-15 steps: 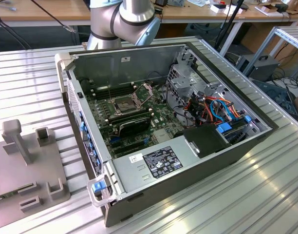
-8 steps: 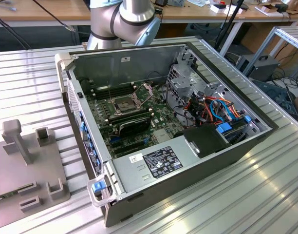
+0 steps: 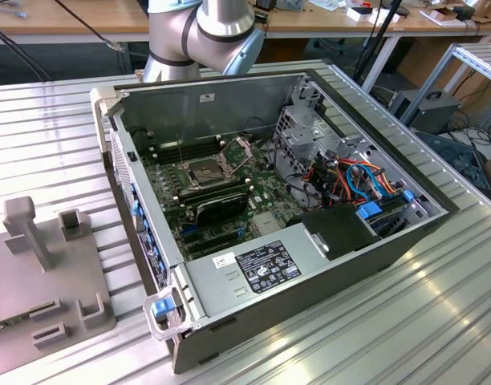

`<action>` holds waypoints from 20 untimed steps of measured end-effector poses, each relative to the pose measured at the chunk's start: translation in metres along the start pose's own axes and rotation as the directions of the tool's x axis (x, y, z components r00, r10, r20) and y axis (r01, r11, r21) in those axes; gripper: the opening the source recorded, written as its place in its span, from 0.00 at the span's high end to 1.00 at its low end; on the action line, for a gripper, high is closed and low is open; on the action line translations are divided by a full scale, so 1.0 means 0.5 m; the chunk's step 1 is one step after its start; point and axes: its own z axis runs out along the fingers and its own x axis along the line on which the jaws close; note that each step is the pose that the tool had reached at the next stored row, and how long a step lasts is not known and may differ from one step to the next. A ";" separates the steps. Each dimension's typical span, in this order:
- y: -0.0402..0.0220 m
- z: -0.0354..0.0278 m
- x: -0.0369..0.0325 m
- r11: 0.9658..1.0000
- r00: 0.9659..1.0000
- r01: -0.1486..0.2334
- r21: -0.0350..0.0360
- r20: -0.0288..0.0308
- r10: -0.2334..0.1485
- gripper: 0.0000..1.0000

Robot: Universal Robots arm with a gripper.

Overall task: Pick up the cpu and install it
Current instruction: 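Pick up the cpu and move it towards the insertion slot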

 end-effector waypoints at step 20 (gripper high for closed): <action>0.000 0.001 -0.042 1.000 1.000 0.000 0.000 0.000 0.000 0.46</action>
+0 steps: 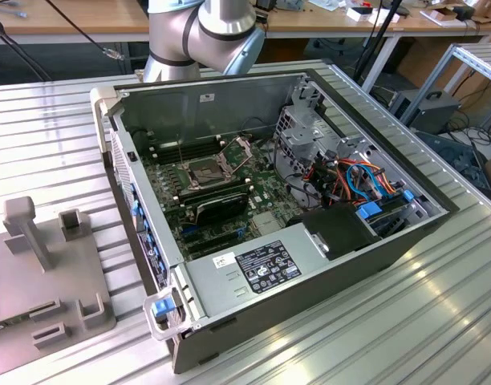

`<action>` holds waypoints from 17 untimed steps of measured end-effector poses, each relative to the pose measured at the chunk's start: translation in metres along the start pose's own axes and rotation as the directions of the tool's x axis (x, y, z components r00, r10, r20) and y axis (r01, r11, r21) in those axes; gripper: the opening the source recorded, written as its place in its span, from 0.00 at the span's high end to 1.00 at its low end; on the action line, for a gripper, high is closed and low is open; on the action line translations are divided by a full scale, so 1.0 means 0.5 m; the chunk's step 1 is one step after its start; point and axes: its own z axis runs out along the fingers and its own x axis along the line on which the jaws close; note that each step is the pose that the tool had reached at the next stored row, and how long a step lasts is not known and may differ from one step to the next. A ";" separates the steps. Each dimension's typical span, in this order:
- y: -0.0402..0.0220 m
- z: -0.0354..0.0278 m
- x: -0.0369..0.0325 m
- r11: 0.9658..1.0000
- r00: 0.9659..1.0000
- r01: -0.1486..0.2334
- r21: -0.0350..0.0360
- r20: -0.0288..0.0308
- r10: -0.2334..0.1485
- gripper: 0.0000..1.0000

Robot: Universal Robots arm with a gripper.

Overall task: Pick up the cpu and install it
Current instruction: 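Pick up the cpu and move it towards the insertion slot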

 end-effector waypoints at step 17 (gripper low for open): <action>0.000 0.001 -0.039 1.000 1.000 0.000 0.000 0.000 0.000 0.46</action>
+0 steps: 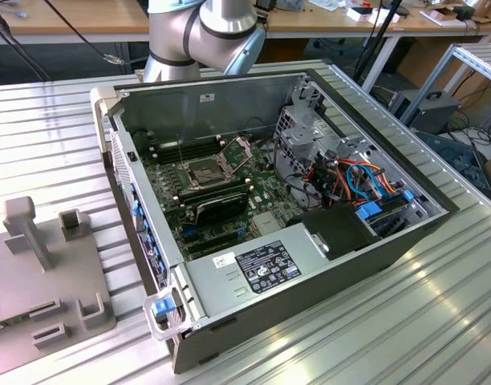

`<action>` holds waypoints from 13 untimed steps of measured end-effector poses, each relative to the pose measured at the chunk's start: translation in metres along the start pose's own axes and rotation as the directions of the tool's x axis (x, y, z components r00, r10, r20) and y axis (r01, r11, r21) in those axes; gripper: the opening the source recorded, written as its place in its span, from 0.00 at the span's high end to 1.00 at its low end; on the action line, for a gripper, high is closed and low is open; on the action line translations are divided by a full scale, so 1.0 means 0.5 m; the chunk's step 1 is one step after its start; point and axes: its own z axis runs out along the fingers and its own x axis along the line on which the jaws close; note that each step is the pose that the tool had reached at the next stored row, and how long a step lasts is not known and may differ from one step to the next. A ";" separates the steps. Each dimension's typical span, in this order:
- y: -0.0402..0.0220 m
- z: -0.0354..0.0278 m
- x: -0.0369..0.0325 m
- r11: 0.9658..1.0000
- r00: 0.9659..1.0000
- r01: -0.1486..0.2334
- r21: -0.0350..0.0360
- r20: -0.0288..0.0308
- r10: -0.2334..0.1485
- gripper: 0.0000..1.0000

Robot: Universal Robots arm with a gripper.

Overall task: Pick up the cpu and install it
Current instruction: 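Pick up the cpu and move it towards the insertion slot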

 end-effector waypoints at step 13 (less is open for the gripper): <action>0.000 0.000 -0.038 1.000 1.000 0.000 0.000 0.000 0.000 0.46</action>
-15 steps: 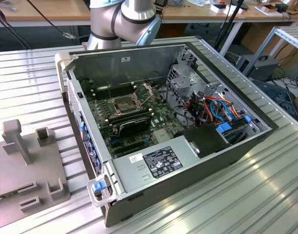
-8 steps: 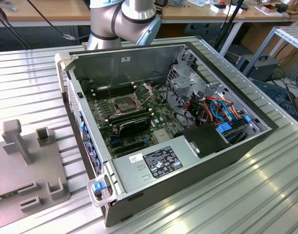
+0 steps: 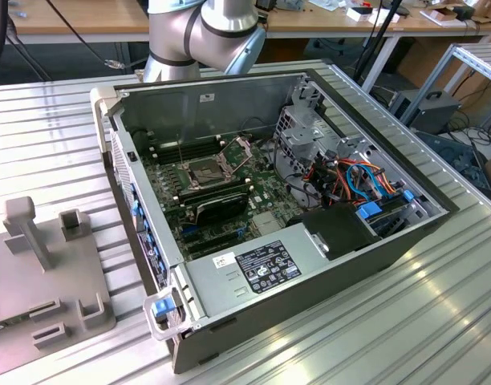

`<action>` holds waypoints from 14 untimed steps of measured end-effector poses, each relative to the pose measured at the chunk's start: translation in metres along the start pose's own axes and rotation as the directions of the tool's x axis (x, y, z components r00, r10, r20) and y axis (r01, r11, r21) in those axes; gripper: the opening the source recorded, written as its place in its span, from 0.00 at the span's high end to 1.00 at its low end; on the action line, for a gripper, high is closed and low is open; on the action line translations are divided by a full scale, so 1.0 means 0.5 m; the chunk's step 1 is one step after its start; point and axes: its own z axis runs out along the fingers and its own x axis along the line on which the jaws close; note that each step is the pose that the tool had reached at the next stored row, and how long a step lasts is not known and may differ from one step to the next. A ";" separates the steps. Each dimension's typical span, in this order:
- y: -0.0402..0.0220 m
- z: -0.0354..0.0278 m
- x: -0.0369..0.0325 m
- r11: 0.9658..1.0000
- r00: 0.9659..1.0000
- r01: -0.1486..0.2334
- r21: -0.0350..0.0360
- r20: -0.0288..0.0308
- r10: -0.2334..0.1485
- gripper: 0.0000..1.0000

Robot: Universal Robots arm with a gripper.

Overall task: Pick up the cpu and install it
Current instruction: 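Pick up the cpu and move it towards the insertion slot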

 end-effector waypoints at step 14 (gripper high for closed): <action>0.000 0.000 -0.012 1.000 1.000 0.000 0.000 0.000 0.000 0.46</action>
